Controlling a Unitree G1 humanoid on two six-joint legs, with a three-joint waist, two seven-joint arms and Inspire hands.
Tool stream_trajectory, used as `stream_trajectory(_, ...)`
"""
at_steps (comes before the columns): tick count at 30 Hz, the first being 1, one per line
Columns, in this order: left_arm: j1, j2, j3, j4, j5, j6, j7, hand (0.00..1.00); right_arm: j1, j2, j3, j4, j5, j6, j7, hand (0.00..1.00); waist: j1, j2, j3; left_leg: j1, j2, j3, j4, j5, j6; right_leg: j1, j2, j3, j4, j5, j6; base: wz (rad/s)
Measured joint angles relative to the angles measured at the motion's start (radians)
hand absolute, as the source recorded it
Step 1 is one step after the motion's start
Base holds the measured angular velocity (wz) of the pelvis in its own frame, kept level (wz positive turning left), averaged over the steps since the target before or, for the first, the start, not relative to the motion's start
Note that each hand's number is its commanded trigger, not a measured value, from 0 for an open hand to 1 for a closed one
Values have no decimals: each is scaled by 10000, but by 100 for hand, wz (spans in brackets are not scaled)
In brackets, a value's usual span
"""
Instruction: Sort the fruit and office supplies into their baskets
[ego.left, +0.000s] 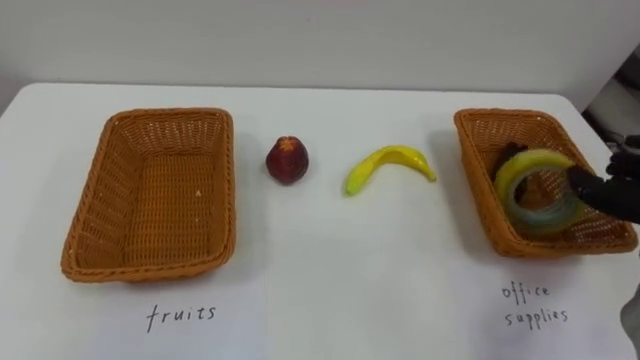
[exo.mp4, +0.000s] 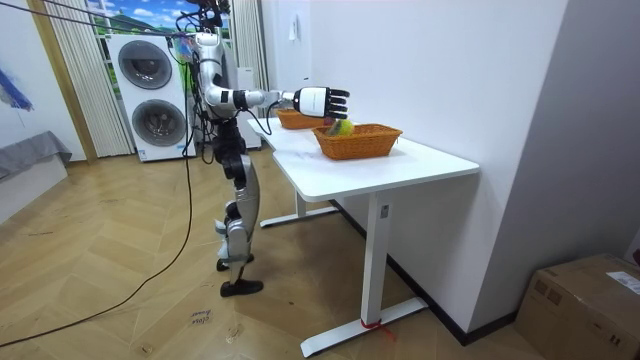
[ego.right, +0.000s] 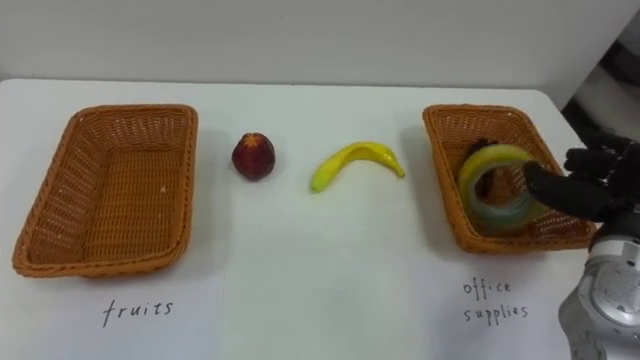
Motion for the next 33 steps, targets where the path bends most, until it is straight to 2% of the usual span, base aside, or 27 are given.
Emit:
stream_trajectory(16,9,7,3,15,-25,1,17,0,0,-27,-24,-55,-33,0,-4,0,71,-36,5,-6,16,59,13,-1,-2,-84,-5,1,124,-2,-1,0)
stream_trajectory(22,18,7,5,23,-378,-5,18,0,0,-212,-24,-104,-32,-49,-4,0,104,-45,1,13,18,59,22,0,-3,-3,-5,-10,122,-2,-1,0)
stream_trajectory(24,-4,6,3,23,-377,-3,18,0,0,-217,-20,-104,-85,-187,-3,0,99,-53,3,14,20,59,32,0,-3,7,-7,-21,122,-2,-1,0)
stream_trajectory(33,-26,8,5,17,-776,7,16,0,0,-216,-15,-96,-82,-196,125,0,118,-92,25,164,17,59,1,-1,-3,102,-23,-23,79,-13,-7,0)
